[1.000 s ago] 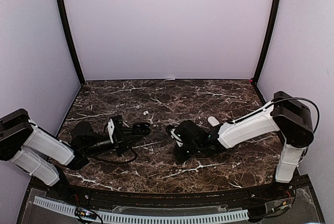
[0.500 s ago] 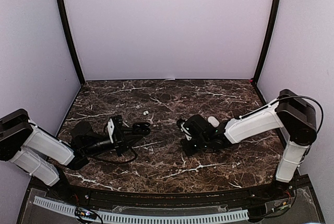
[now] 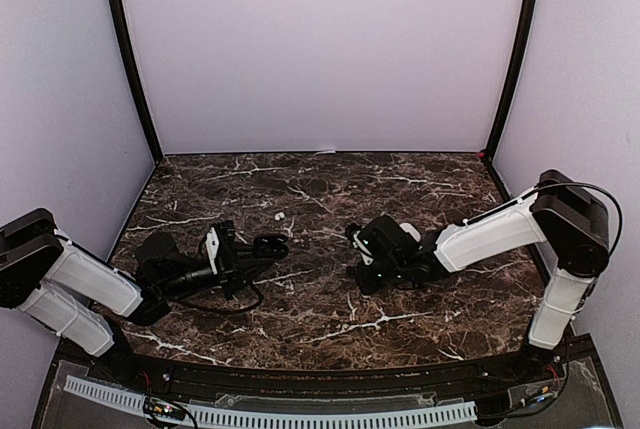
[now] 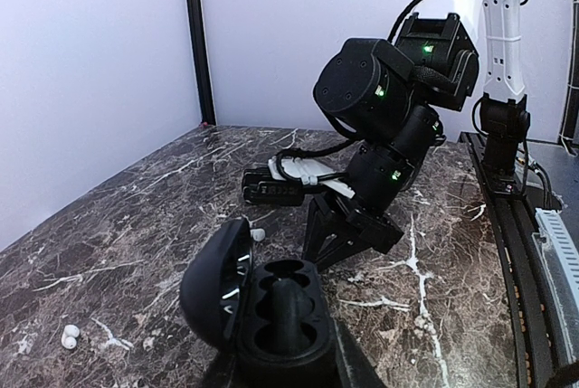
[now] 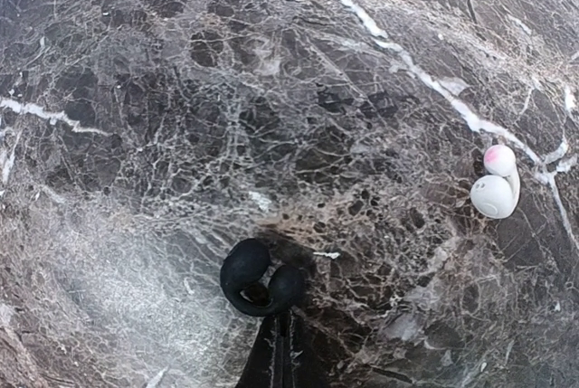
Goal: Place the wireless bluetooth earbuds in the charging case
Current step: Adjust the right earbud at the center of the board.
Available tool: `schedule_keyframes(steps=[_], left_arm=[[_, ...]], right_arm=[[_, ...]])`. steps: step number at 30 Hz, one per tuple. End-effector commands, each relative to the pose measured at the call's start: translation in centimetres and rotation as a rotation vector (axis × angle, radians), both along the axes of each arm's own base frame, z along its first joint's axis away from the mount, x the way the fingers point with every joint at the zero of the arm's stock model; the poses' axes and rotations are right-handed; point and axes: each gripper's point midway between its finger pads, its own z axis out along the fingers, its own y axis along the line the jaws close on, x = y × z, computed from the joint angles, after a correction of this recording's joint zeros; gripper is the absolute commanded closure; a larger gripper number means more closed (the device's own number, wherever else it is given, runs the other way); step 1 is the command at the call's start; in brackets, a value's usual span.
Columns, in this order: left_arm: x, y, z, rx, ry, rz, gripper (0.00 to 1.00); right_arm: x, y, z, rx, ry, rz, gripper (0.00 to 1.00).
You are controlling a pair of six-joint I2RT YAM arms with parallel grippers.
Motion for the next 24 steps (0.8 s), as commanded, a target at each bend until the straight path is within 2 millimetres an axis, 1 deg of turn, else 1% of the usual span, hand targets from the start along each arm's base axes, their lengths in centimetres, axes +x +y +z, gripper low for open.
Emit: schedule_keyframes(steps=[1, 8, 13, 15, 17, 20, 24], left_arm=[[-0.3, 0.6, -0.3, 0.003, 0.003, 0.006, 0.87], [-0.4, 0.6, -0.3, 0.003, 0.003, 0.004, 0.87], [-0.4, 0.6, -0.3, 0.004, 0.005, 0.005, 0.87], [-0.4, 0.6, -0.3, 0.004, 0.002, 0.005, 0.87], [-0.4, 0.6, -0.4, 0.005, 0.003, 0.004, 0.87], [-0.4, 0.6, -0.4, 0.006, 0.003, 0.005, 0.87], [-0.4, 0.5, -0.3, 0.006, 0.002, 0.001, 0.87]], right_arm=[[0.4, -0.5, 0.2, -0.006, -0.007, -0.005, 0.99], [1.3, -0.5, 0.1, 0.003, -0.001, -0.018, 0.93], [1.7, -0.1, 0.6, 0.029, -0.001, -0.008, 0.91], [1.6, 0.2, 1.0, 0.042, -0.007, 0.012, 0.88], [1.4, 0.0, 1.1, 0.031, -0.018, 0.040, 0.85], [1.2, -0.5, 1.5, -0.010, -0.050, 0.085, 0.83], [0.4, -1.0, 2.9, -0.029, -0.115, 0.192, 0.83]])
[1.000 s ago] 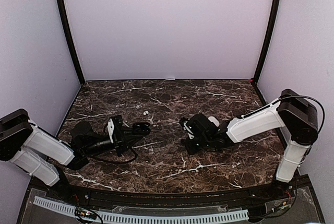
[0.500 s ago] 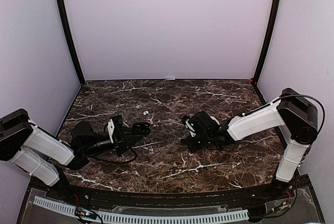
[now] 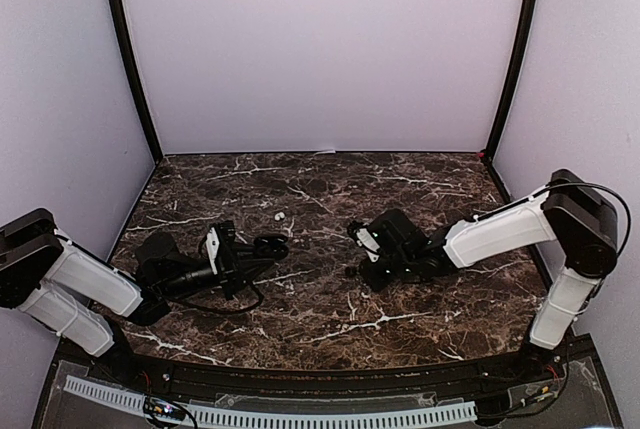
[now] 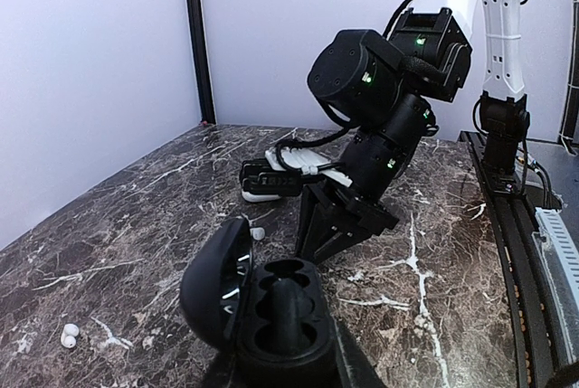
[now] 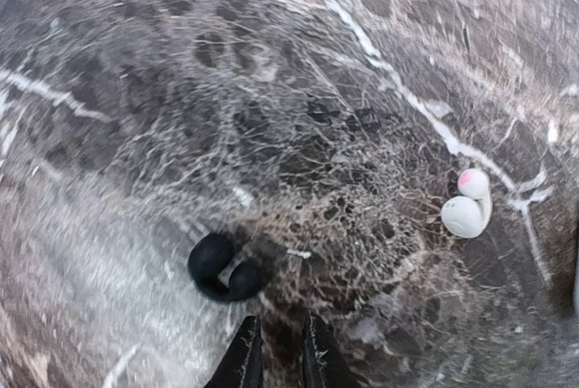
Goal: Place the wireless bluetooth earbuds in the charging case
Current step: Adjust the right earbud at the center of the board.
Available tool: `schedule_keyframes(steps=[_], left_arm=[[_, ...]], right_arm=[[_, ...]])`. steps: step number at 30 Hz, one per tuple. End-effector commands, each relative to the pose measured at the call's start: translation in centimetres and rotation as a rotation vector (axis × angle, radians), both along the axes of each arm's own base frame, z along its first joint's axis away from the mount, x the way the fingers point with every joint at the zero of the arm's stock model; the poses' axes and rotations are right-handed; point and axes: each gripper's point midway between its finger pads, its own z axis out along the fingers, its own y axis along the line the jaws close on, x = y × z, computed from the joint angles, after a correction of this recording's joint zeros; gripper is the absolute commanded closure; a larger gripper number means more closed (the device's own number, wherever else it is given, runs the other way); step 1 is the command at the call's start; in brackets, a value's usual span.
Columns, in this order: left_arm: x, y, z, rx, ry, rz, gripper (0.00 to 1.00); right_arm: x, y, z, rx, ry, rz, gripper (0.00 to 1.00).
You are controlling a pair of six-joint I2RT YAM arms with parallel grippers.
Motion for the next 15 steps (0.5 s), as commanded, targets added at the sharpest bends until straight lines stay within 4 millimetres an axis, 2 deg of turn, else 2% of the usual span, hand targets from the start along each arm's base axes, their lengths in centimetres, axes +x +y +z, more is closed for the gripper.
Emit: schedule_keyframes(steps=[1, 3, 4, 5, 10, 15], left_arm=[[-0.4, 0.5, -0.3, 0.004, 0.001, 0.001, 0.87], [-0.4, 0.5, -0.3, 0.004, 0.001, 0.000, 0.87], [-0.4, 0.5, -0.3, 0.005, 0.001, -0.002, 0.87], [-0.4, 0.5, -0.3, 0.004, 0.001, -0.001, 0.87], [-0.4, 0.5, -0.2, 0.005, 0.000, -0.002, 0.87], [-0.4, 0.5, -0.2, 0.005, -0.004, -0.001, 0.87]], right_arm=[[-0.6, -0.2, 2.8, 0.004, -0.101, 0.140, 0.81], [-1.5, 0.2, 3.4, 0.020, -0.126, 0.228, 0.75], [-1.9, 0.6, 4.7, 0.046, -0.159, 0.276, 0.69], [-2.4, 0.7, 4.8, 0.042, -0.166, 0.318, 0.68], [-5.5, 1.1, 3.5, -0.133, -0.277, 0.604, 0.60], [-4.3, -0.1, 2.4, -0.321, -0.341, 0.594, 0.61]])
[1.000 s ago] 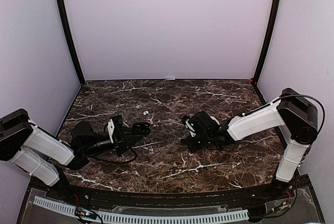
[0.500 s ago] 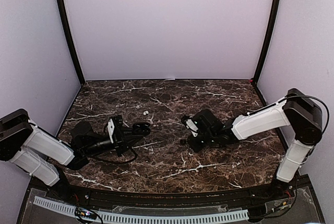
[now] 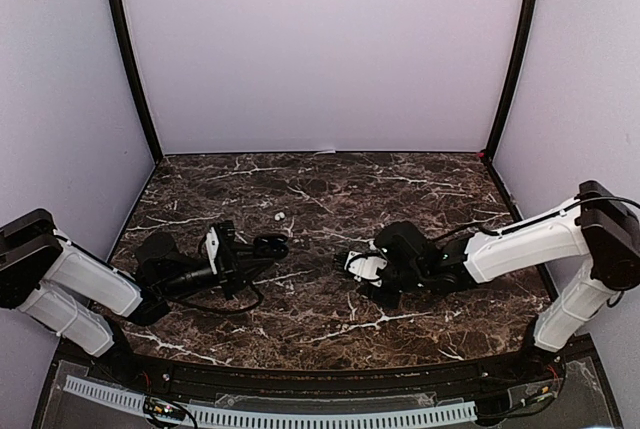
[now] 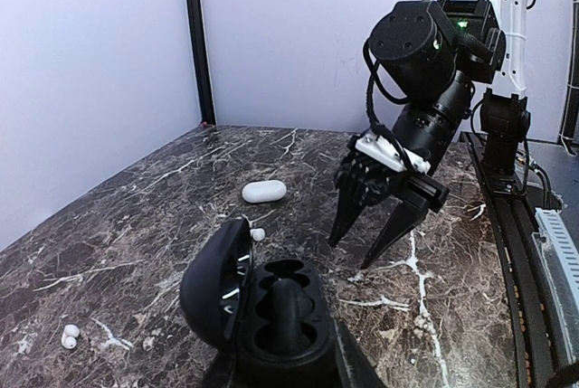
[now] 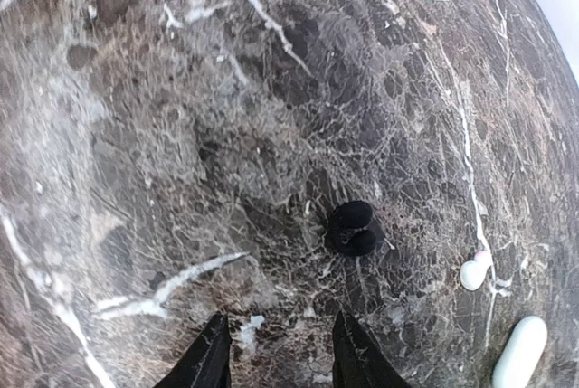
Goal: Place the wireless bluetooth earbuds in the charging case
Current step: Adjust the right earbud at the center of the board, then pick up the right earbud from the center of the board.
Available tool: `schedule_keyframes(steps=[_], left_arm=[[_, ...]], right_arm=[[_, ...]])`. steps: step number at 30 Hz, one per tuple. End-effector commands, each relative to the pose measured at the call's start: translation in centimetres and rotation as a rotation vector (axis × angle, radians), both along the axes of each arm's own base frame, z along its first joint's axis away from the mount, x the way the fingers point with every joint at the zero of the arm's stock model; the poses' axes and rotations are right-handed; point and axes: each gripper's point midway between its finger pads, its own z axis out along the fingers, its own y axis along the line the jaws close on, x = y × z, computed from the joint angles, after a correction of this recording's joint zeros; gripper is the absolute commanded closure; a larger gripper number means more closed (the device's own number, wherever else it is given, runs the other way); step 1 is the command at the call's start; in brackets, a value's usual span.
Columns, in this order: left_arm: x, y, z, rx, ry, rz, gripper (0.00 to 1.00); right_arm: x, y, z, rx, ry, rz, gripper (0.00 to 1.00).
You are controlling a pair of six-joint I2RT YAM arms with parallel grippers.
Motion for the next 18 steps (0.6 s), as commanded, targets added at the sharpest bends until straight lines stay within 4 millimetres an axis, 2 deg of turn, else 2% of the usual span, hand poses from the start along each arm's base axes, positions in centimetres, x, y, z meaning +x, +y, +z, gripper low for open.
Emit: schedule_keyframes(steps=[1, 2, 8, 18], left_arm=[[-0.4, 0.5, -0.2, 0.007, -0.003, -0.001, 0.87], [-0.4, 0.5, -0.2, 0.008, -0.003, 0.000, 0.87], [-0.4, 0.6, -0.2, 0.010, -0.005, 0.003, 0.87], [-0.4, 0.6, -0.2, 0.011, -0.006, 0.005, 0.87]], right_arm=[[0.9, -0.8, -0.7, -0.154, -0.152, 0.069, 0.62], [0.7, -0.8, -1.7, -0.184, -0.156, 0.086, 0.62], [0.7, -0.2, -3.8, -0.249, -0.188, 0.132, 0.65], [1.3, 0.7, -4.3, -0.250, -0.217, 0.169, 0.66]])
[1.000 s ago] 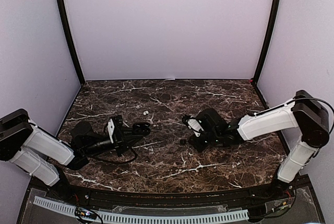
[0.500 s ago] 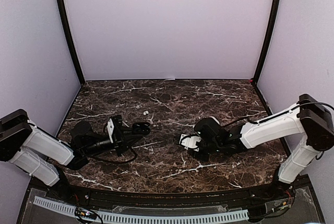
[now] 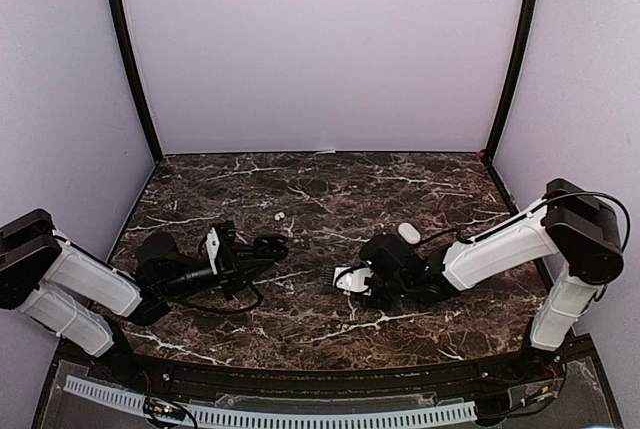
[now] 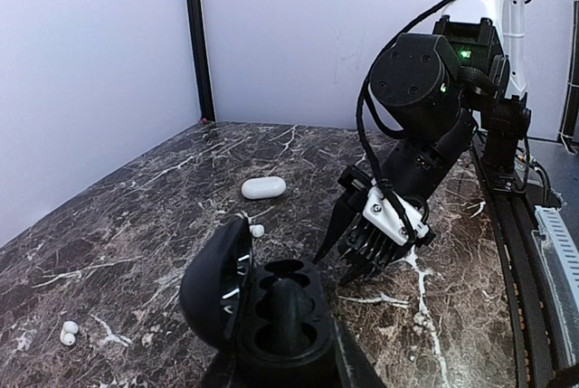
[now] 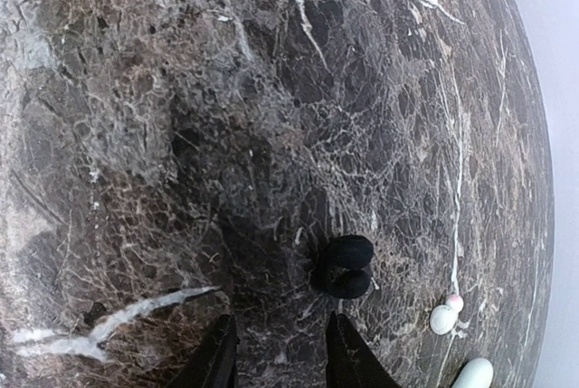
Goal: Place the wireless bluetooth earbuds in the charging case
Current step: Pick up the right earbud from the center of the board.
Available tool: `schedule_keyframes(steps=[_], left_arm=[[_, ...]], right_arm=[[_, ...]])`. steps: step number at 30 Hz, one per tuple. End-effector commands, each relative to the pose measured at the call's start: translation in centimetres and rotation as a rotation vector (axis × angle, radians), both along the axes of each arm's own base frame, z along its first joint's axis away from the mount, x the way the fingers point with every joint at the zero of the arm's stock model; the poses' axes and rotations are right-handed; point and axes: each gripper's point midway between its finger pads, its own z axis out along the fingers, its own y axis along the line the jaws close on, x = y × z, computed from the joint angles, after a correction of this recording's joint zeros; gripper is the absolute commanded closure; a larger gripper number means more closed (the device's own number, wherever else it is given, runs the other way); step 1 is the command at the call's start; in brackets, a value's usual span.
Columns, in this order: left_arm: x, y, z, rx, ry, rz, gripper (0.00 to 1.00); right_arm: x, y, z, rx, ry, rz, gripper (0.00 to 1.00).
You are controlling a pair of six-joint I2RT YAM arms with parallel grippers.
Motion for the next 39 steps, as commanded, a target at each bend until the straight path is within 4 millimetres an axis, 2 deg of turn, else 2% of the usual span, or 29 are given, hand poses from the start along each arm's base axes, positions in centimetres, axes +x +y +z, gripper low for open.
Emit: schedule_keyframes(steps=[1, 5, 15, 23, 39], left_arm=[[-0.3, 0.6, -0.1, 0.004, -0.013, 0.005, 0.87], [-0.3, 0.6, -0.1, 0.004, -0.014, 0.009, 0.87], [-0.2, 0.7, 0.0, 0.006, -0.019, 0.015, 0.87], [-0.1, 0.7, -0.1, 0.010, -0.014, 0.022, 0.87], [0.0, 0.7, -0.1, 0.011, -0.015, 0.024, 0.87]], right_arm=[[0.0, -0.1, -1.4, -0.056, 0.005, 0.036, 0.67], [0.5, 0.0, -1.5, -0.065, 0.019, 0.037, 0.74], [1.5, -0.2, -2.1, -0.080, 0.052, 0.029, 0.75], [2.1, -0.3, -2.4, -0.088, 0.081, 0.022, 0.81], [3.4, -0.4, -2.6, -0.082, 0.104, -0.005, 0.79]])
